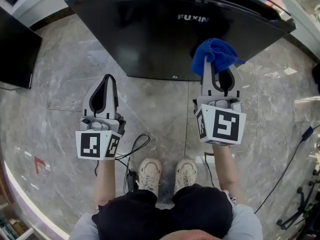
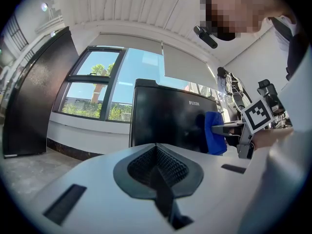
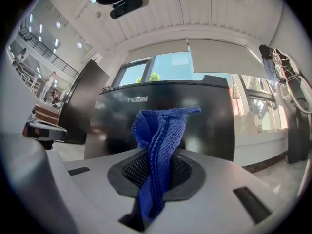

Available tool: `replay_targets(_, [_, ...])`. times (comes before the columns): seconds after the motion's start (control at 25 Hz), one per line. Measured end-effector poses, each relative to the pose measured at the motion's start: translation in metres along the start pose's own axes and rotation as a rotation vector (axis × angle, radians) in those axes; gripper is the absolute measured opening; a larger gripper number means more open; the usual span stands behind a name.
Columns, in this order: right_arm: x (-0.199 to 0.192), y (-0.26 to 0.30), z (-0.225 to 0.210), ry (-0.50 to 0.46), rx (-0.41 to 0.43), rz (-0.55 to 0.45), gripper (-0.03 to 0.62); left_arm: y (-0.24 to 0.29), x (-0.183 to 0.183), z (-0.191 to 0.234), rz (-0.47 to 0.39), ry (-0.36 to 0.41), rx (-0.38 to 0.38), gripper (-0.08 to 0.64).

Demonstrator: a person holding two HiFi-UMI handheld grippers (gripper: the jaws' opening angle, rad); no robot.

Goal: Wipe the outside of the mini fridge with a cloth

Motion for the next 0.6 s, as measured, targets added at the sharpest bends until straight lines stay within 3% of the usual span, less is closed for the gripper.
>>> replay_targets(0.6, [-0.005, -0.026, -0.114, -0.043, -0.330, 0.037, 0.075, 0.002, -0.004, -0.006, 0.018, 0.015, -0.013, 0.005])
Point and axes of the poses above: the fingertips, and each gripper's own axes: y forward along the fingers, z to its left, x out of its top, the point moved 4 cm from there along -y, backward along the fingers, and after that the axes turned 6 degrees about -z, right-handed, at the moved point
